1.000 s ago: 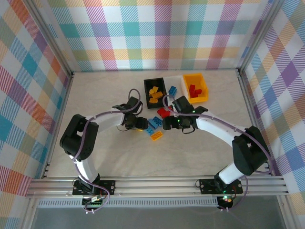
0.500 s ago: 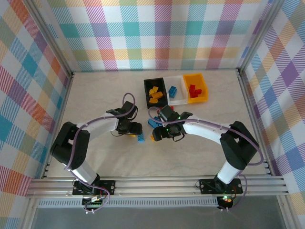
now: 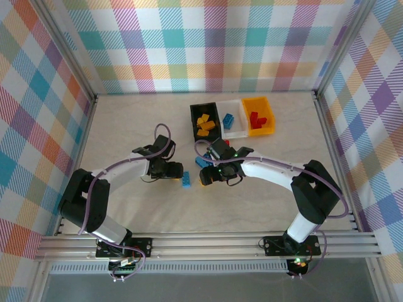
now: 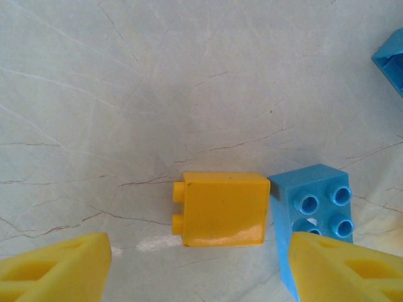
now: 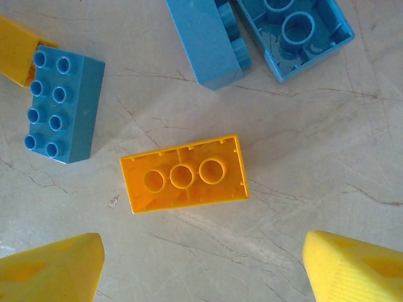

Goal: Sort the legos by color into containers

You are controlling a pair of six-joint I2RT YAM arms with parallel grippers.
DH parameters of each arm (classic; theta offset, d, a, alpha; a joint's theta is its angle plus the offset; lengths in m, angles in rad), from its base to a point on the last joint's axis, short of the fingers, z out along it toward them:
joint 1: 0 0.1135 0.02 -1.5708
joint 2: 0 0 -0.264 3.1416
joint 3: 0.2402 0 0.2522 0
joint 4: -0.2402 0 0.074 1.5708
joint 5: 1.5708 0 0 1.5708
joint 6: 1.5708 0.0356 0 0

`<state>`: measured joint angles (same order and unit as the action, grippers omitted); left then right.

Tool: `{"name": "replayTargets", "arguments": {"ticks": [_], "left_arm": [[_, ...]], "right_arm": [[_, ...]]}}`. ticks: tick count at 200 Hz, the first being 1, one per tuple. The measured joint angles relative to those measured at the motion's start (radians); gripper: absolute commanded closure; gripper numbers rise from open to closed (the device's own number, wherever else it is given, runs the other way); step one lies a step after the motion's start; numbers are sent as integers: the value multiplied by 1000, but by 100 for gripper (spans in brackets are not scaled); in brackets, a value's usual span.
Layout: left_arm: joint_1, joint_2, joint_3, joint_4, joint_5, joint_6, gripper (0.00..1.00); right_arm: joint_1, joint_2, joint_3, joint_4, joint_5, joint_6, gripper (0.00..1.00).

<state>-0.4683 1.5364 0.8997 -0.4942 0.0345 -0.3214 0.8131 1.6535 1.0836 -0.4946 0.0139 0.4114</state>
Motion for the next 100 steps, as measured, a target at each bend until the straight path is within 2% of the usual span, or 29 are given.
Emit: {"name": "replayTargets", "arguments": {"ticks": [100], "left_arm": [[1,122,28,2,24,0,29]], "right_arm": [[0,-1,-1,-5,19,0,17]]}}
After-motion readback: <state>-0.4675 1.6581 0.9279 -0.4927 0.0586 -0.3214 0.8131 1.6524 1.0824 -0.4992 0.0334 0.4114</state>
